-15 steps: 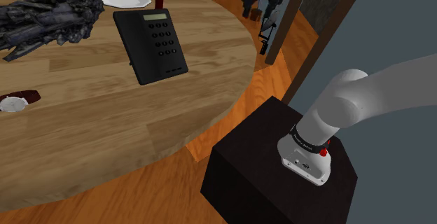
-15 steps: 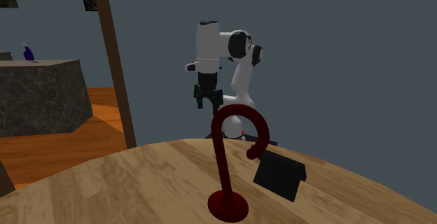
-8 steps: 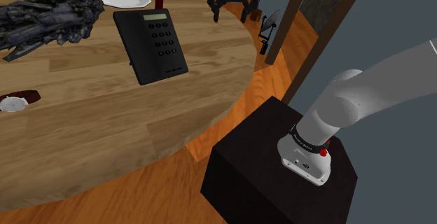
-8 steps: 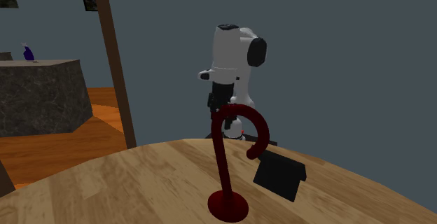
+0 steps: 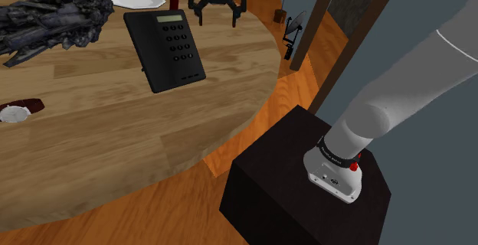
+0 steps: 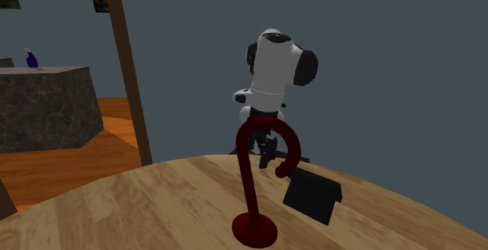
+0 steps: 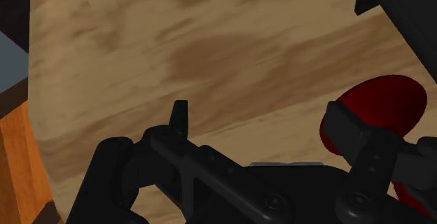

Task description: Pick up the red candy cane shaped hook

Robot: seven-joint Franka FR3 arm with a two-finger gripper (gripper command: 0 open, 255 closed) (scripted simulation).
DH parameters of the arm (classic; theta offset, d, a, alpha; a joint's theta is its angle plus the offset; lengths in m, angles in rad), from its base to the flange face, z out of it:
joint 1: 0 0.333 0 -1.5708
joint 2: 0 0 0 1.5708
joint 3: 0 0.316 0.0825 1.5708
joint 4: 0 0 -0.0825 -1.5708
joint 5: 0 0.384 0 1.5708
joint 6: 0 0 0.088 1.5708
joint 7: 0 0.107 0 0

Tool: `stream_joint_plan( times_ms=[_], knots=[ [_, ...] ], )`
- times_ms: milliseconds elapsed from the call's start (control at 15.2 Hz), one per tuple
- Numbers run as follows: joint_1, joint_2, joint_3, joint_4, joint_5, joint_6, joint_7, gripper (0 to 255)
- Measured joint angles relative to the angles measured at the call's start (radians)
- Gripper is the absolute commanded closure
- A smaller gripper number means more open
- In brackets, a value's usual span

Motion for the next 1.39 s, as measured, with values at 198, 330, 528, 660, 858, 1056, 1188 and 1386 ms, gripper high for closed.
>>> stream_joint_plan(
  times_ms=[198, 330, 528, 660, 858, 1056, 1188, 1386],
  knots=[
    [0.007, 0.151, 0.056, 0.117, -0.071, -0.010, 0.165, 0],
    [0.025, 0.259, 0.080, 0.218, -0.127, -0.040, 0.271, 0],
    [0.070, 0.425, 0.088, 0.383, -0.212, -0.092, 0.408, 0],
    [0.125, 0.556, 0.081, 0.542, -0.271, -0.156, 0.492, 0],
    [0.197, 0.706, 0.056, 0.742, -0.329, -0.240, 0.572, 0],
    [0.209, 0.737, 0.049, 0.756, -0.340, -0.230, 0.593, 0],
    [0.202, 0.735, 0.048, 0.726, -0.339, -0.203, 0.598, 0],
    [0.197, 0.726, 0.051, 0.691, -0.340, -0.167, 0.607, 0]
  ],
)
